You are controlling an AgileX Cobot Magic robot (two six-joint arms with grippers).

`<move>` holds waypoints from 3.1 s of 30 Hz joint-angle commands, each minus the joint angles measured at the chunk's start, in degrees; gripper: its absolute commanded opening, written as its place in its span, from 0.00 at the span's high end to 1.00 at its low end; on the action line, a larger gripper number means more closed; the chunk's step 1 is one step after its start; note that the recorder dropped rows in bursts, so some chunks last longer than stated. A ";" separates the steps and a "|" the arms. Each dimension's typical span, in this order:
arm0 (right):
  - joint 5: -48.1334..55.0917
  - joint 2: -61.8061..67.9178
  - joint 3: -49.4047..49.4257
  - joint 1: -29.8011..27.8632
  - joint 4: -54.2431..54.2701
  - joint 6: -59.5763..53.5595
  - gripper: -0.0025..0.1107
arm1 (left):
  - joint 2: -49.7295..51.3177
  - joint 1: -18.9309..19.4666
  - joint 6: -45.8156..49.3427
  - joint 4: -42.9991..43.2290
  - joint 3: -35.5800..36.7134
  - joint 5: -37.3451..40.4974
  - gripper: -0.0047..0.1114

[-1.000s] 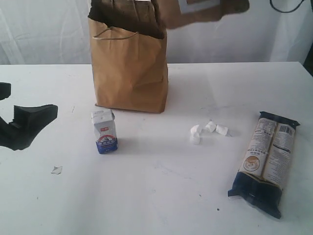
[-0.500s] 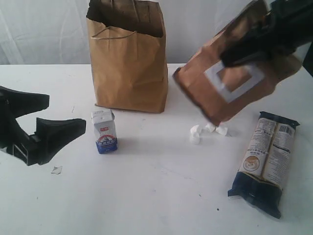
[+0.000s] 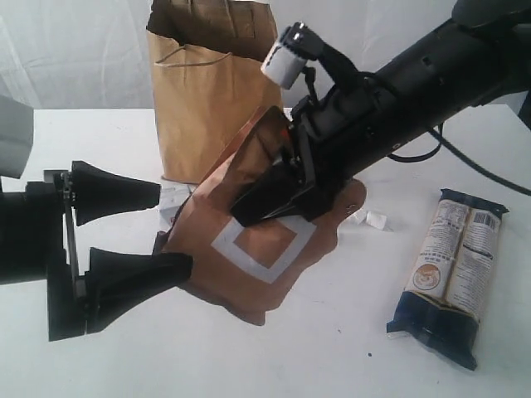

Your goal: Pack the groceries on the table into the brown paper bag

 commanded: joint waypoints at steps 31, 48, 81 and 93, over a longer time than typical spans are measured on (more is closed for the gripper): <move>-2.96 -0.91 -0.46 6.55 12.33 -6.18 0.98 | 8.23 -0.24 7.57 1.56 -0.22 -5.16 0.06; -4.72 -0.91 -0.46 6.55 14.63 -6.82 0.81 | 8.35 -0.24 11.23 0.62 -0.22 -1.37 0.96; -30.16 -12.67 -0.46 6.55 -8.60 8.25 0.26 | 5.96 -0.01 11.01 -10.24 -0.34 16.82 0.96; -9.08 -18.23 2.57 6.55 -78.61 72.67 0.78 | -4.27 10.66 19.48 -18.19 -20.09 29.36 0.96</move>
